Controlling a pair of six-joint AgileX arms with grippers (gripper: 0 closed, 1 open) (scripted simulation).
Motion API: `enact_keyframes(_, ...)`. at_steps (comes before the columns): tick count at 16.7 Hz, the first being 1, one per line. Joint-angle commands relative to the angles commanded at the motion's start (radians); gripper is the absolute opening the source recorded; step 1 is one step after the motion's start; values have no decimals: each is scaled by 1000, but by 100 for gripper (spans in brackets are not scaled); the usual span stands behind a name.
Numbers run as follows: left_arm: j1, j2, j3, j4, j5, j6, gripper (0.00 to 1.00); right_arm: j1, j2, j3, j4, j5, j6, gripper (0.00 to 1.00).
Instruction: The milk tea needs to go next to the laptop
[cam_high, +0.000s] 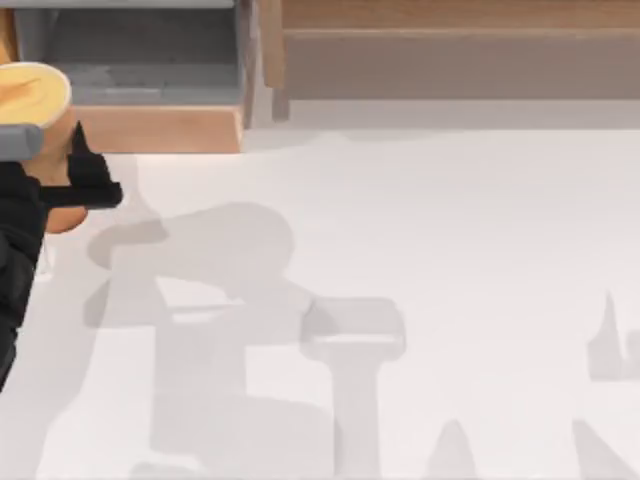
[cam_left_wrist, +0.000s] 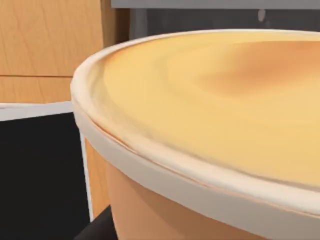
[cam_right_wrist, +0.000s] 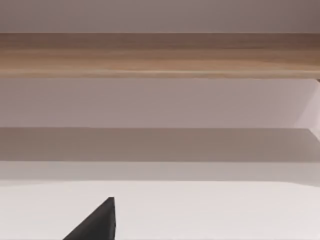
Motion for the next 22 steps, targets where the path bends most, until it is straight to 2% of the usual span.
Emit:
enact_keyframes(5, 13, -27, -20, -51, 81, -8, 0, 0, 0, 0, 0, 0, 0, 100)
enact_keyframes(12, 9, -21, -15, -45, 82, -6, 0, 0, 0, 0, 0, 0, 0, 100)
enact_keyframes(22, 11, 90, -2, 109, 85, -6, 0, 0, 0, 0, 0, 0, 0, 100)
